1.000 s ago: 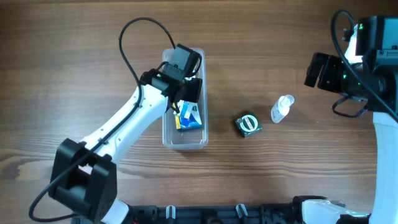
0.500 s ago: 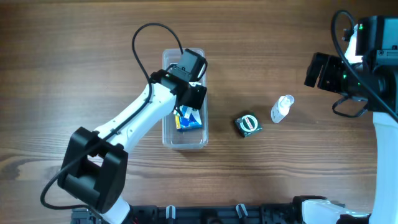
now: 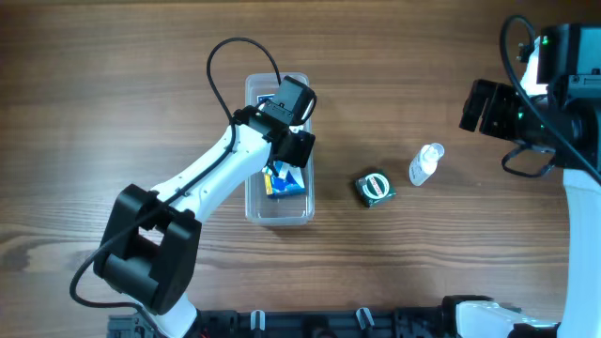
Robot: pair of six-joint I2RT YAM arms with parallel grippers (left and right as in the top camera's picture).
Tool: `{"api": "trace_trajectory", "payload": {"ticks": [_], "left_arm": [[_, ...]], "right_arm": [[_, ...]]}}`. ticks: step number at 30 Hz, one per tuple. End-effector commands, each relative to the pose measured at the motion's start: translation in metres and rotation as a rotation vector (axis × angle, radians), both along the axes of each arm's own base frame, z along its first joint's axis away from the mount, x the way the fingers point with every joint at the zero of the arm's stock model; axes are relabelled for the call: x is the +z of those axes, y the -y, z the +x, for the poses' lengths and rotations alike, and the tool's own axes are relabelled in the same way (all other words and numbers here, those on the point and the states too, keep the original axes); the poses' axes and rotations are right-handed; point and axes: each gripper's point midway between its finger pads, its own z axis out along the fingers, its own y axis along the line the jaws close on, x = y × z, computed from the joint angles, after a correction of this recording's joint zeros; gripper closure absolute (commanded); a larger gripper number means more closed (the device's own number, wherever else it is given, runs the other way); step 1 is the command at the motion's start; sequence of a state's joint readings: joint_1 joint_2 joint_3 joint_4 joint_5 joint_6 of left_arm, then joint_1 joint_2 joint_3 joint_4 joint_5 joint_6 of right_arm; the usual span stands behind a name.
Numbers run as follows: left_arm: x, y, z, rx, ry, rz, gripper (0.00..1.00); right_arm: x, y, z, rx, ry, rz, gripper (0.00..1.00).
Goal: Pack container
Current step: 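Lower the Panadol box into the container beside the Hansaplast box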
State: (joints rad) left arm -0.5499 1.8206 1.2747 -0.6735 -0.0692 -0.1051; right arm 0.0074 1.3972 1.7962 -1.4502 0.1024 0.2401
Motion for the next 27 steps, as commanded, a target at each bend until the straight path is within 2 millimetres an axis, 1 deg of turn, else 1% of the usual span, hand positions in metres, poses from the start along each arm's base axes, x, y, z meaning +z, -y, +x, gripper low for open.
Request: {"api": "trace_trajectory", "payload": {"ticks": [1,6,14,20,24,27], "left_arm": [[-0.0018,0.0019,0.002,-0.023,0.008,0.008,0.32],[-0.0015,0.0027,0.0033,-0.023,0.013,0.005,0.34],[-0.007,0.0034,0.0051,-0.022,0.01,0.007,0.31],[-0.0069,-0.0025,0.0094,-0.007,0.031,0.04,0.38],[-0.0069,-0.0026,0.0094,-0.007,0.031,0.04,0.38],[-0.0069,-0.0022,0.0099,-0.007,0.033,0.039,0.42]], "right_arm": [[0.0011,0.0039,0.0021,-0.008,0.002,-0.017,0.0],[0.0011,0.0039,0.0021,-0.008,0.002,-0.017,0.0],[0.0011,0.004,0.0021,-0.009,0.002,-0.017,0.0],[0.0011,0.0039,0.0021,-0.008,0.002,-0.017,0.0],[0.0011,0.004,0.0021,-0.008,0.002,-0.018,0.0],[0.0011,0.0039,0.0021,-0.008,0.002,-0.017,0.0]]}}
